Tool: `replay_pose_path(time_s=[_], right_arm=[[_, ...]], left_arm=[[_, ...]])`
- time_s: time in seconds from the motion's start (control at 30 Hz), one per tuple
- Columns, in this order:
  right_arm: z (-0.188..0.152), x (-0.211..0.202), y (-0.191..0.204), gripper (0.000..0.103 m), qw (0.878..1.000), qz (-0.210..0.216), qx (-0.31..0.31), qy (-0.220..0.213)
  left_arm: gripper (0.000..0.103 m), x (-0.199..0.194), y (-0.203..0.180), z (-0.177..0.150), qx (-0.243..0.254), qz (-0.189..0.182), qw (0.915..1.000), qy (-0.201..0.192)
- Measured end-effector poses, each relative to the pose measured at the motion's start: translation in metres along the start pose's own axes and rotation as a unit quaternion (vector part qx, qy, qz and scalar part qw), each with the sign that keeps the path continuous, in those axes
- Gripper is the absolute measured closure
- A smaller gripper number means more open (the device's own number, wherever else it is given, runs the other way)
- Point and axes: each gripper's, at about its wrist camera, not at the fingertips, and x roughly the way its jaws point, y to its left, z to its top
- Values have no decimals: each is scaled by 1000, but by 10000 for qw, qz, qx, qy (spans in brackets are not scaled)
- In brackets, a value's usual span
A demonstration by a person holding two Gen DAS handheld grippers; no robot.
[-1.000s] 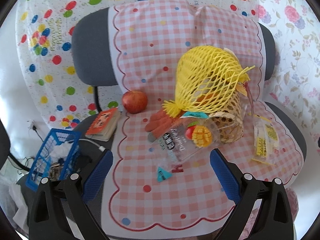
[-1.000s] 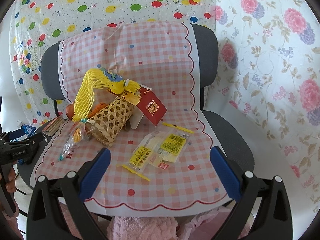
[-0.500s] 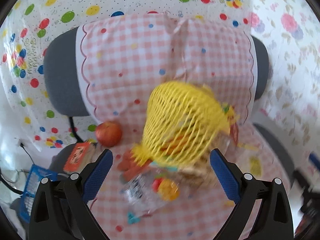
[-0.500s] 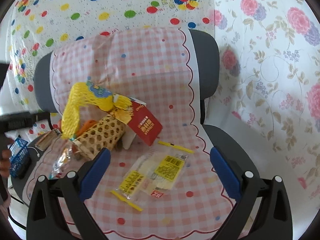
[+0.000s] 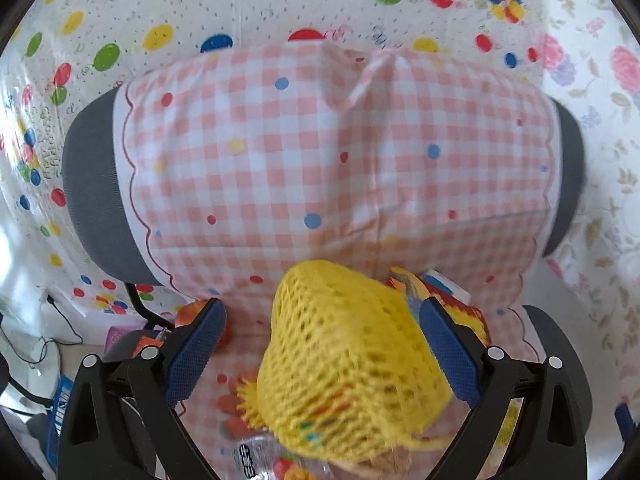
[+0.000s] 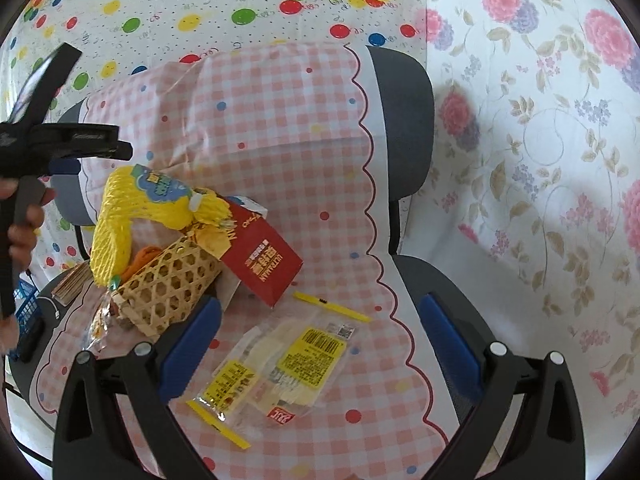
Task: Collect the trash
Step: 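Grasp the yellow mesh net with the left gripper and lift it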
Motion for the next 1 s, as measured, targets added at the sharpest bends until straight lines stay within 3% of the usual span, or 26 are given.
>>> replay_pose_path(time_s=[0.2,0.23,0.27,0.3,0.4,0.43,0.47,0.57,0.67,0.77,0.9,0.93,1.0], right_arm=[[-2,5,-5,6,9999,9,73,71],[-2,5,-5,6,9999,22,66,94],[-3,5,-4,6,9999,29,60,101],[-4,4,-2,6,9999,30,45,105],[-3,1,3,6,9999,45,-6,97],[-3,0,4,6,10000,56,-15,71],[-3,-3,6,6,10000,54,-40,38],[-2,-12,10,6,9999,39,-63,-69],[-3,-21,11,6,9998,93,5,-155],[-10,-27,15,6,9997,179,19,-187],[-29,-29,24,7,9994,325,-128,-82],[-33,-28,26,10,9992,368,-140,-22],[-43,-26,30,28,9989,436,-147,81]], left_arm=[[14,37,4,9,-256,-229,9969,702],[22,41,5,9,-298,-281,9962,773],[38,45,6,8,-348,-357,9947,904],[41,49,6,7,-384,-414,9930,1033],[67,48,8,5,-439,-747,9901,1108],[77,41,10,5,-426,-877,9902,998],[80,26,8,6,-305,-970,9919,756],[83,-30,4,10,115,-1095,9939,-112],[83,-89,6,1,460,-1375,9864,-769],[83,-126,10,-26,751,-1519,9802,-1022],[83,-144,22,-77,991,-1561,9775,-1020],[83,-143,26,-96,1039,-1511,9782,-971],[83,-141,33,-123,1090,-1353,9806,-911]])
